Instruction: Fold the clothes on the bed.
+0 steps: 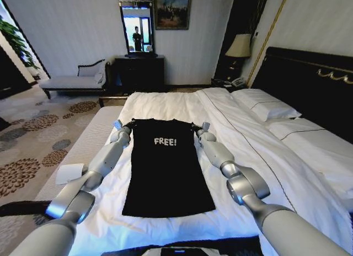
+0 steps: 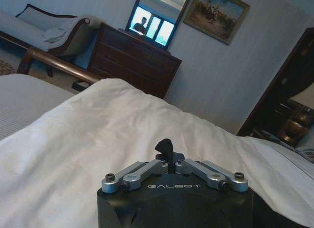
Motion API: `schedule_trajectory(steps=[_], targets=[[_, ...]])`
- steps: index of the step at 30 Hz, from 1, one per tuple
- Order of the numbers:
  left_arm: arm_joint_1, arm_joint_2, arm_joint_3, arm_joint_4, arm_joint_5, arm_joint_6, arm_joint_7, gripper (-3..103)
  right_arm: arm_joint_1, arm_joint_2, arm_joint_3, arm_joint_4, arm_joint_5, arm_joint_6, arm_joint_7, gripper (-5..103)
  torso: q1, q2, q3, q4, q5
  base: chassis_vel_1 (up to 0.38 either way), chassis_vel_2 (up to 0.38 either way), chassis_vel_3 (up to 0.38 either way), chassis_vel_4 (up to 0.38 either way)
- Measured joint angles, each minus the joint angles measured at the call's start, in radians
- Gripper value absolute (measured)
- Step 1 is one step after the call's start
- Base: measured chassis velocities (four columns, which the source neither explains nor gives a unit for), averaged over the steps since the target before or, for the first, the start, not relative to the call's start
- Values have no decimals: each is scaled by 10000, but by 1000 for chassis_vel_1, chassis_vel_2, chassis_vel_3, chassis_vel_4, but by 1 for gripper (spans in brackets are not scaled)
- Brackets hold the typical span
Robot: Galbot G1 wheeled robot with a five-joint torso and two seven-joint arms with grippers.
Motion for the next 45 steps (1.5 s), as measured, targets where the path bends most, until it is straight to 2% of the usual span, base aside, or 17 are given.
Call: schedule_trajectory(steps=[3, 8, 13, 18, 19, 23, 28, 36, 45], targets=[[303, -82, 4, -309, 187, -115, -70, 1, -212, 45, 3, 328, -172, 61, 45, 1, 1, 0, 0, -6, 1, 0, 0, 0, 0], [532, -127, -65, -503, 368, -251, -168, 1, -494, 127, 89, 653, -326, 229, 153, 1, 0, 0, 0, -1, 1, 0, 0, 0, 0], [933, 88, -151, -1092, 398, -385, -193, 1, -1041, 41, 187, 1163, -906, 758, 196, 1, 0, 0, 0, 0, 1, 0, 0, 0, 0], [2094, 304, -611, -2497, 535, -641, -646, 1, -2320, -191, 212, 2393, -1920, 1487, 449, 1, 0, 1, 0, -4, 1, 0, 0, 0, 0], [2094, 304, -611, -2497, 535, -641, -646, 1, -2320, -191, 212, 2393, -1920, 1487, 449, 1, 0, 1, 0, -4, 1, 0, 0, 0, 0], [3457, 684, -833, -3866, 952, -856, -834, 1, -3548, -506, 182, 3881, -2024, 1490, 649, 1, 0, 1, 0, 1, -1, 0, 0, 0, 0], [4401, 928, -988, -5116, 1223, -1000, -875, 1, -4552, -853, 160, 5178, -2006, 1452, 840, 1, -2, 2, -1, -4, 1, 0, 0, 0, 0], [5674, 1252, -1335, -6453, 1553, -1228, -897, 1, -5669, -1185, 174, 6759, -1895, 1403, 1125, 1, -1, 3, 0, 0, 1, 0, 0, 0, 0], [7259, 1492, -1701, -7728, 1936, -1463, -1028, 1, -7947, -1854, 534, 9328, -1663, 1109, 1335, 1, -2, 3, -1, -3, 2, 0, 0, 0, 0]])
